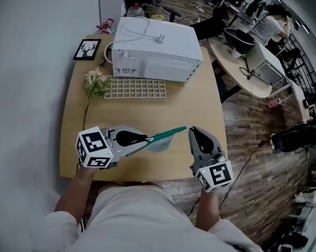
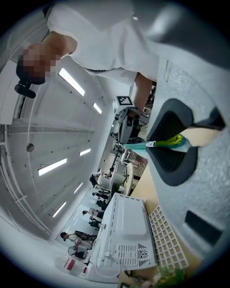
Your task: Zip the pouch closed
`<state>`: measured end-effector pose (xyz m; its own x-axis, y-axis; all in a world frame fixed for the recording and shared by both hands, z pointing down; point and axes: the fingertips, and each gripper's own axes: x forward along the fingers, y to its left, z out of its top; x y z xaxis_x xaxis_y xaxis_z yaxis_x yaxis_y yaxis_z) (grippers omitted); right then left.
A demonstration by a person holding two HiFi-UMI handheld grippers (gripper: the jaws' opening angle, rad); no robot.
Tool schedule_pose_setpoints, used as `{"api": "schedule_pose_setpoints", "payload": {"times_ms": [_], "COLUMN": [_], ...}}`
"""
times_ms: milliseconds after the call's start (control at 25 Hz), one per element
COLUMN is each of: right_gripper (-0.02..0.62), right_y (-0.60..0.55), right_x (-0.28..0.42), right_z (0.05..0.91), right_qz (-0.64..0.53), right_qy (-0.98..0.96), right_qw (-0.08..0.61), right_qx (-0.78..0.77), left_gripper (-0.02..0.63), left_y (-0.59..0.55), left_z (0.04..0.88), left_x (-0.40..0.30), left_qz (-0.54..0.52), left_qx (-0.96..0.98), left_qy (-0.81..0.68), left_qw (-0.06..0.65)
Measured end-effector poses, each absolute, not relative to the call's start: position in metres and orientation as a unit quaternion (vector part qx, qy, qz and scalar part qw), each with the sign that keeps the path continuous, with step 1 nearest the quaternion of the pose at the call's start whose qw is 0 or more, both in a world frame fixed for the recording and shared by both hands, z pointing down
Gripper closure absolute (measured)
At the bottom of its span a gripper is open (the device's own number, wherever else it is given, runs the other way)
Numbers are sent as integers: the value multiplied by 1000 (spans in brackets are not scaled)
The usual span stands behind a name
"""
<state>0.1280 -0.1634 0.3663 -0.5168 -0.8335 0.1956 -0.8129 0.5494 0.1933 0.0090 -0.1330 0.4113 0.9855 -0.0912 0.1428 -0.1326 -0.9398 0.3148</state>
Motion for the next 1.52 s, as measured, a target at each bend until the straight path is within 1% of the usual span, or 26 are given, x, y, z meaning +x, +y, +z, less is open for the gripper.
{"api": "schedule_pose_setpoints", "payload": {"times_ms": [240,400,520,640,720,840,1080,1280,1360,1400,1440,1480,1520], "right_gripper": [591,591,591,591,591,589,589,589,589,589,589,589,589], "right_y": [-164,-160,-153,-146,-142,-135,-121,-114,-114,-115,-117,-119,-120], "right_x": [144,139,136,128,121,117,111,91,82,81,82,85,88], "right_z": [363,367,368,373,379,385,392,388,390,391,392,392,392], "right_qz": [-25,-35,-30,-11,-11,3,24,45,47,50,55,60,63], "right_qy": [-853,-844,-841,-843,-842,-839,-836,-850,-853,-853,-852,-850,-849], "right_qw": [129,148,146,132,142,141,130,91,87,82,76,69,64], "right_qx": [505,514,520,521,521,525,532,517,512,514,516,518,521], "left_gripper": [563,563,563,563,561,561,560,557,557,550,513,494,494], "left_y": [-128,-125,-125,-124,-123,-120,-124,-128,-128,-130,-132,-134,-137], "left_z": [423,425,426,440,454,464,470,469,472,471,468,462,455], "left_x": [-17,-23,-27,-31,-34,-37,-45,-50,-51,-52,-54,-57,-60], "left_qz": [57,51,47,69,81,72,59,33,31,23,10,-4,-15], "left_qx": [979,980,980,980,979,976,976,980,980,980,979,978,976], "left_qy": [-66,-61,-60,-64,-68,-66,-84,-117,-127,-135,-148,-163,-180], "left_qw": [183,182,182,173,177,196,194,160,148,144,140,132,121]}}
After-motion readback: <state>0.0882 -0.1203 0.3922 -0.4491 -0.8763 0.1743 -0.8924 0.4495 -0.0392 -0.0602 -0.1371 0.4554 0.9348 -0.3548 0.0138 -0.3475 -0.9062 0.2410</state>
